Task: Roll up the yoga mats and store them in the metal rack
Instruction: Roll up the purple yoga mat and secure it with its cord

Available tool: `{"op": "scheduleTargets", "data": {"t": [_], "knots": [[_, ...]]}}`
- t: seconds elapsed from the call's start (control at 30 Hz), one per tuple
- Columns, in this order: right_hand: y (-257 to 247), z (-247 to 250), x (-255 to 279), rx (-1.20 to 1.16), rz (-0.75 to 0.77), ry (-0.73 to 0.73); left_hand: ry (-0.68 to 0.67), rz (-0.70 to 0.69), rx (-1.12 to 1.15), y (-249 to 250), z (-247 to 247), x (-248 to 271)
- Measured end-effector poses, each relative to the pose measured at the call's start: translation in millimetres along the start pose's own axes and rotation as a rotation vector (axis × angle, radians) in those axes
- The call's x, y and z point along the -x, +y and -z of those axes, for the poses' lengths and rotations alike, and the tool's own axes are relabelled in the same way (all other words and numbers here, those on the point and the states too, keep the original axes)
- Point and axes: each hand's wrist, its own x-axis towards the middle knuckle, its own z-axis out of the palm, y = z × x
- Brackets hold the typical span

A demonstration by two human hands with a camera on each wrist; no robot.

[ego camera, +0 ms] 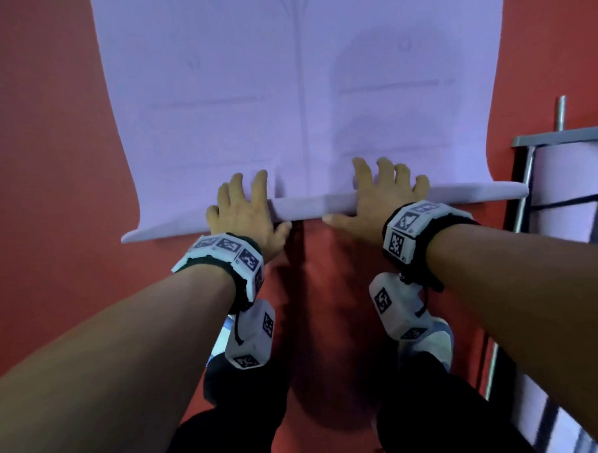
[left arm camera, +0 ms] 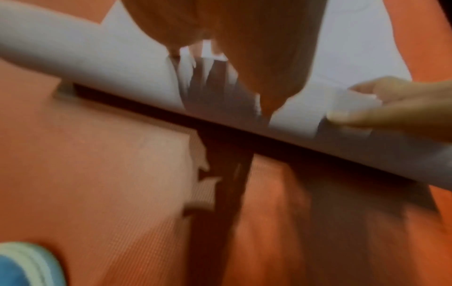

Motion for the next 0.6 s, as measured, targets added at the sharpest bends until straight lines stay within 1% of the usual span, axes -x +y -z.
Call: {"op": "scheduleTargets", "data": {"t": [0.03,0.07,0.13,0.23,0.3,0.37,0.43,0.5,0.57,0.6], "knots": [[-1.5,-5.5,-7.1,-0.052,0.005,0.067,0.091,-0.053,0.094,-4.0,-12.1,-2.8],[-1.2,-10.4,-17.5,-0.088,0.029,0.151,0.168,-0.115,0.126,-7.7,-23.1,-6.6],[3.7,-22.7,-44.6,-0.122,0.13,0.312,0.27,-0.183,0.019,-15.8,-46.0,-18.7],[12.3,-46.0,-70.2,-0.121,0.246,0.45,0.228,-0.212,-0.155,-15.9,-65.3,-38.8],[13.1,-53.9,-83.6,-0.103,0.267,0.552,0.262,-0.23,-0.207,-15.5,-66.4,-55.9],[12.4,-54.9,-93.0,-0.055,0.281,0.587,0.305,-0.253,-0.23,-14.3,-60.5,-68.2],[12.3,-48.0,-98.0,0.011,0.308,0.559,0.282,-0.265,-0.285,-11.3,-50.2,-75.2],[10.9,-35.2,-101.0,0.068,0.328,0.559,0.209,-0.292,-0.378,-7.5,-34.4,-80.4],[9.6,-20.5,-103.8,0.108,0.358,0.492,0.093,-0.29,-0.4,-4.5,-16.7,-85.6],[9.5,-14.1,-104.0,0.092,0.375,0.467,0.042,-0.29,-0.417,-3.7,-8.2,-85.5]]}}
